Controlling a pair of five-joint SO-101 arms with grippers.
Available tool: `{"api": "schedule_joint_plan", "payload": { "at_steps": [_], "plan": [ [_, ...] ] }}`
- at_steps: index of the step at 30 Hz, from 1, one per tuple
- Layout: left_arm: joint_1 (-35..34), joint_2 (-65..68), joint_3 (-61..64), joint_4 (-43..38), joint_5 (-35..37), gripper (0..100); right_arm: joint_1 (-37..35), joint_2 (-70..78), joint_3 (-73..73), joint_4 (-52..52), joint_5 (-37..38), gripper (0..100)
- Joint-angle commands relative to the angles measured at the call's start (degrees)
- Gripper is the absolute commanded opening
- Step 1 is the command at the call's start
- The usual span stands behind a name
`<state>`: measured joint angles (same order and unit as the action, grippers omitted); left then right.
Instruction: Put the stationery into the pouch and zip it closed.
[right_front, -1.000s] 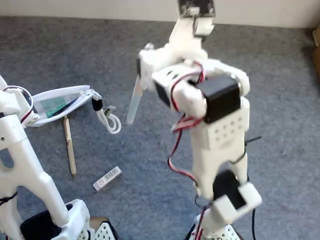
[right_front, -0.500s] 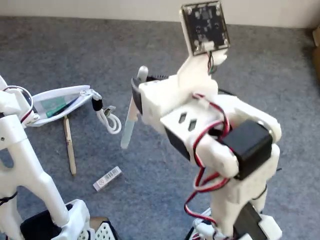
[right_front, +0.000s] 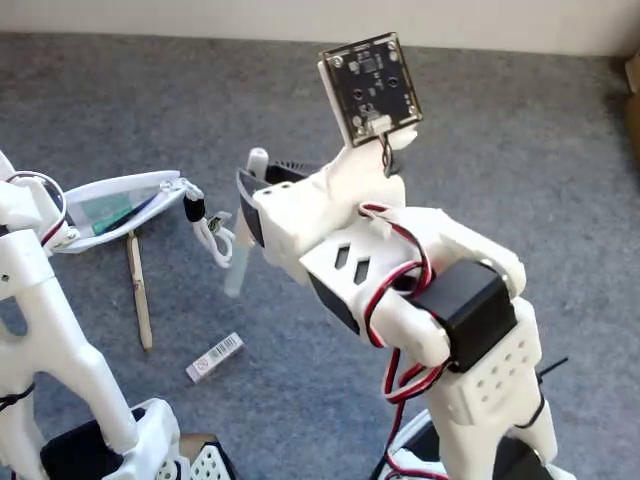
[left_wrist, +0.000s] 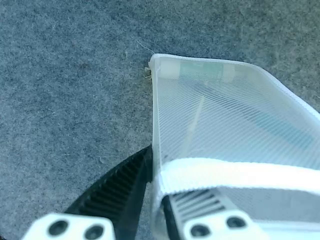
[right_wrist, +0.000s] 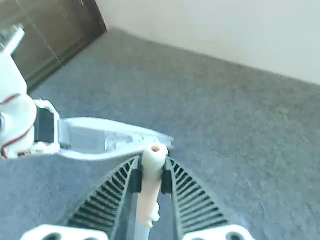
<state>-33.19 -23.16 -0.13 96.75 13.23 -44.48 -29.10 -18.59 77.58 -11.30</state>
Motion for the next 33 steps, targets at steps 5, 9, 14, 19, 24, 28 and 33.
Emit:
{"api": "schedule_joint_plan", "payload": {
  "at_steps": [5,9,14,19,24,28,33],
  "plan": [
    [-0.5,-0.4,-0.4,-1.2,0.4,1,-0.7,-10.4,17.2,-22.5,0.9,0.5],
    [-0.5,-0.4,-0.4,-1.2,0.4,1,-0.7,-16.8,28.2,-35.2,0.9,0.5],
    [-0.5,-0.4,-0.3,-1.2,0.4,1,-0.7,-23.6,41.9,-52.5,1.2,0.5],
    [-0.5,-0.4,-0.3,-1.2,0.4,1,-0.8,-25.3,53.1,-69.8,1.0,0.5],
    [-0.5,-0.3,-0.3,-1.2,0.3,1,-5.2,-25.2,62.5,-87.8,1.2,0.5],
    [-0.5,-0.3,-0.3,-1.2,0.3,1,-6.0,-24.8,69.2,-97.0,1.3,0.5],
    [-0.5,-0.3,-0.3,-1.2,0.4,1,-6.0,-18.3,71.2,-98.8,4.7,0.5]
  ]
}}
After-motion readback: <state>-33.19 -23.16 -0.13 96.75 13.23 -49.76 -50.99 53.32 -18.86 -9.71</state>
